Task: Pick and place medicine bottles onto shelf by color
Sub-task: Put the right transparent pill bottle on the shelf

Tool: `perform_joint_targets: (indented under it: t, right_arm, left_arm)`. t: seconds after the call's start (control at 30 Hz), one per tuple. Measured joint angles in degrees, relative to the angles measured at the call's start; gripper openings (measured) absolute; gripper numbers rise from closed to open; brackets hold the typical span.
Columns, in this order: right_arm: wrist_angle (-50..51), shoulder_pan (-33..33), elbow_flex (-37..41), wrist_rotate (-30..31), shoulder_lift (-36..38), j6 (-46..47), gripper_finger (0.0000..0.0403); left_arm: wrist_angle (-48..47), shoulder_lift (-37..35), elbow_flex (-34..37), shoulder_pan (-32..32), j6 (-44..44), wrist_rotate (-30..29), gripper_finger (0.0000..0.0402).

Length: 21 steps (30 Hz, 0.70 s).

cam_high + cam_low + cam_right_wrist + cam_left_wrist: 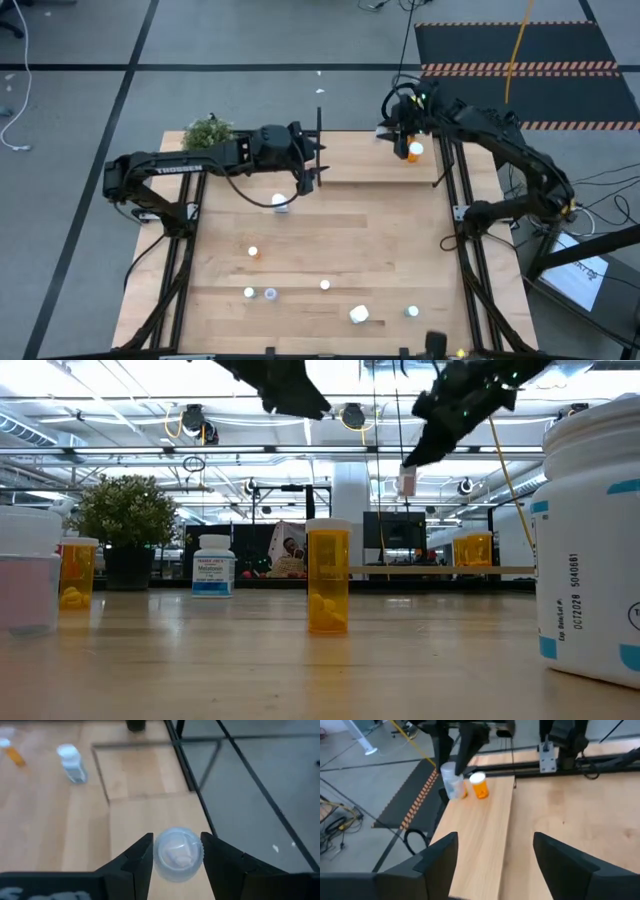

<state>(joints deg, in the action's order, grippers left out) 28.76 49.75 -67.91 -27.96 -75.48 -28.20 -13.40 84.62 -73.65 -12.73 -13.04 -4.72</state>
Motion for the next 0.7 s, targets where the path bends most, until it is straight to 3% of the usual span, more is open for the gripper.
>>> perform_joint_targets:
  t: [0.4, 0.7]
  right_arm:
    - [-1.2, 11.8, -0.1, -10.7, -9.3, -9.6, 0.0149]
    - [-2.1, 14.5, -0.1, -11.1, -12.7, -14.7, 0.0149]
  left_arm:
    - [0.8, 0.0, 1.2, -0.4, -1.5, -0.2, 0.0235]
    - [0.8, 0.0, 1.2, -0.4, -1.6, 0.7, 0.0236]
